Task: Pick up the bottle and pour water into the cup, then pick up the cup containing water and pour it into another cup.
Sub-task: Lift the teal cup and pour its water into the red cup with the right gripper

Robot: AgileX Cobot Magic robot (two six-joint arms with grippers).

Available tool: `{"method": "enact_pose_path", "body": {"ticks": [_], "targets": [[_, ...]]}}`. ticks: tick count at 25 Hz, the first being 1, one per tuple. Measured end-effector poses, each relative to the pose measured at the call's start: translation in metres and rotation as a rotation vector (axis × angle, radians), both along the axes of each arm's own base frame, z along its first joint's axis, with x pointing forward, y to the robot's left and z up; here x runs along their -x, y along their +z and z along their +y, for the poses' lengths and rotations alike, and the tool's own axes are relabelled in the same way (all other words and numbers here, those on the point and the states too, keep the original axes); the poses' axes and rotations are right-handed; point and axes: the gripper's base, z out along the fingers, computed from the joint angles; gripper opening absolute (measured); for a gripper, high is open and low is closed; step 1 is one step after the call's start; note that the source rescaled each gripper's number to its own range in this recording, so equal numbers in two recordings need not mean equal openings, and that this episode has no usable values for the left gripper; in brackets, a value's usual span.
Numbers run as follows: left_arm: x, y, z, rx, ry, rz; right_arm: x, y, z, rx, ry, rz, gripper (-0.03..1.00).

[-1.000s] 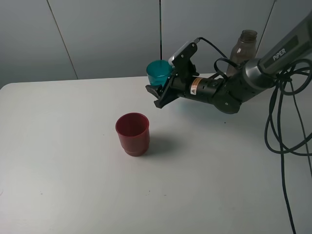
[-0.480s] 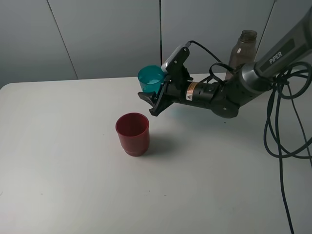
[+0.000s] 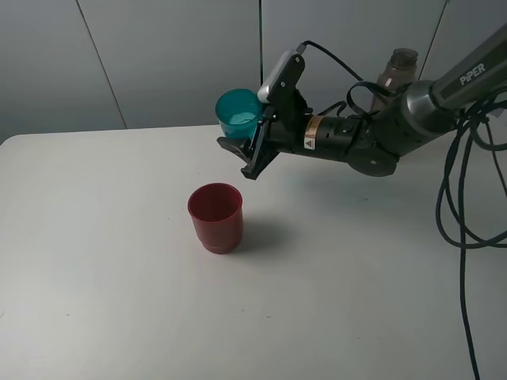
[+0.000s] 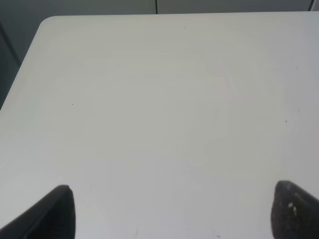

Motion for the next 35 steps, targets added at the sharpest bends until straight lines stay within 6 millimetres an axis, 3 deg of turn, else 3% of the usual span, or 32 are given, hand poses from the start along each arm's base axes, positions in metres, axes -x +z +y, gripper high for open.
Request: {"method": "enact_pose_path", "body": {"ticks": [10, 35], "targets": [[0.000, 0.000, 0.000, -0.002, -0.001, 0.000, 0.006, -0.001, 0.004, 0.060, 0.079, -0.052, 0.06], [0.000, 0.000, 0.000, 0.000, 0.000, 0.000, 0.010, -0.001, 0.011, 0.410, 0.264, -0.642, 0.06]]}}
